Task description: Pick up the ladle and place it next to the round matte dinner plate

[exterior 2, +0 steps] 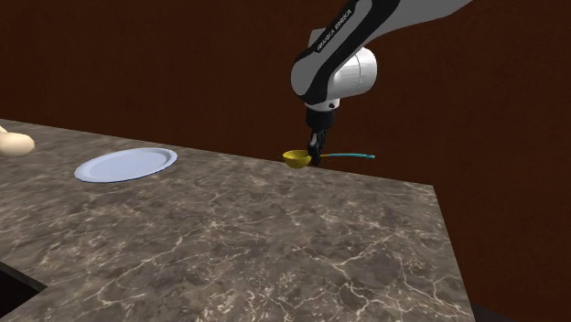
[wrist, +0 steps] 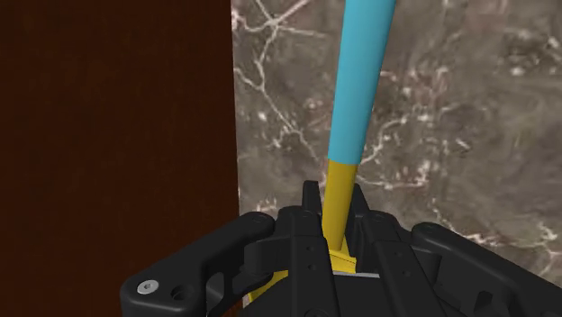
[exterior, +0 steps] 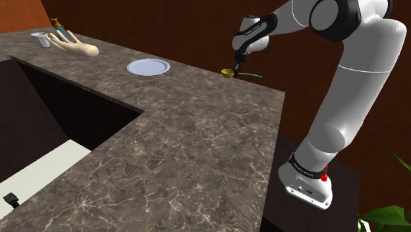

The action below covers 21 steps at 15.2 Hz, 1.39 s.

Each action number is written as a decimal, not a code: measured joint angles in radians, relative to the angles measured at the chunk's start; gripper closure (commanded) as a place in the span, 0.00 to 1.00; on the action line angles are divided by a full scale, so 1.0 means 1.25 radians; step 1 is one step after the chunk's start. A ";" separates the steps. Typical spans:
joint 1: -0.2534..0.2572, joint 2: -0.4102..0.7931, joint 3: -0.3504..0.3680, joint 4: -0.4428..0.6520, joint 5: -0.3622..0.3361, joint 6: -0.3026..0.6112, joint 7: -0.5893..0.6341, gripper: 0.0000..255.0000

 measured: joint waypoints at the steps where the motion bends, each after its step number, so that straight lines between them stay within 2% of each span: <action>1: 0.000 -0.006 -0.001 0.006 -0.002 -0.011 0.000 1.00; 15: 0.007 -0.068 -0.003 0.081 -0.023 -0.147 0.008 1.00; 21: 0.037 0.027 0.025 0.213 -0.006 -0.191 0.062 1.00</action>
